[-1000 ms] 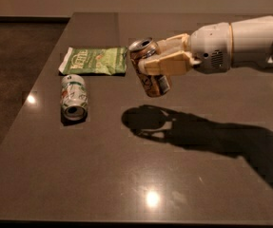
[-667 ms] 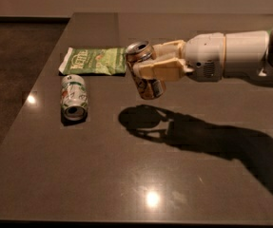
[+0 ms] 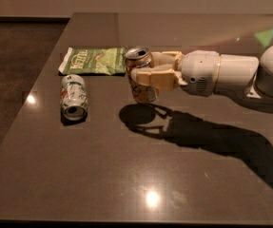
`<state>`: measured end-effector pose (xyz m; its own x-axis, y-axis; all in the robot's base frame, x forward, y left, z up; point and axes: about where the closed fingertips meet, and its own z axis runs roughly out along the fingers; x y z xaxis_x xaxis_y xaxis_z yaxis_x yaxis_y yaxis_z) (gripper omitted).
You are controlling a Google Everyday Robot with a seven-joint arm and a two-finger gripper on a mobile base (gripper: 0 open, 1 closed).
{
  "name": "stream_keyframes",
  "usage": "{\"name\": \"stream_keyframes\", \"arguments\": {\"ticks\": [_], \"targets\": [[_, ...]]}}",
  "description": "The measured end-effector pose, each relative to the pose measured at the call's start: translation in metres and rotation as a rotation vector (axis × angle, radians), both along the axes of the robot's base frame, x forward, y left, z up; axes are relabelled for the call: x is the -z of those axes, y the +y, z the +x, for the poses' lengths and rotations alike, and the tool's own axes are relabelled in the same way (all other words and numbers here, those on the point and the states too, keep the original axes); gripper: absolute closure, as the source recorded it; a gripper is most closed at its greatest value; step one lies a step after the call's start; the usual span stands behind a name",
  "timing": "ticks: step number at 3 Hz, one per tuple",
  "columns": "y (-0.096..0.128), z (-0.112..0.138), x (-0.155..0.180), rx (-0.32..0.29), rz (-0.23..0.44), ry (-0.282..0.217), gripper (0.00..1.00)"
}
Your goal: Place orange can upright
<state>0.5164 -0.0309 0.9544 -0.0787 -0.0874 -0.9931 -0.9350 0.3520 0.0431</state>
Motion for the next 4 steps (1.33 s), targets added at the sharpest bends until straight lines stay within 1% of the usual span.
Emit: {"name": "stream_keyframes", "arguments": {"ticks": [1,2,3,4], "targets": [[0.002,0.003,0.006,0.008,0.056,-0.032,1.0],[0.004,0.006,0.012,0.014,0.098,-0.051,1.0],[0.005,0.01,0.019,0.02,0.13,-0.052,1.0],[0.006,0.014,0.028,0.034,0.141,-0.037,1.0]]}}
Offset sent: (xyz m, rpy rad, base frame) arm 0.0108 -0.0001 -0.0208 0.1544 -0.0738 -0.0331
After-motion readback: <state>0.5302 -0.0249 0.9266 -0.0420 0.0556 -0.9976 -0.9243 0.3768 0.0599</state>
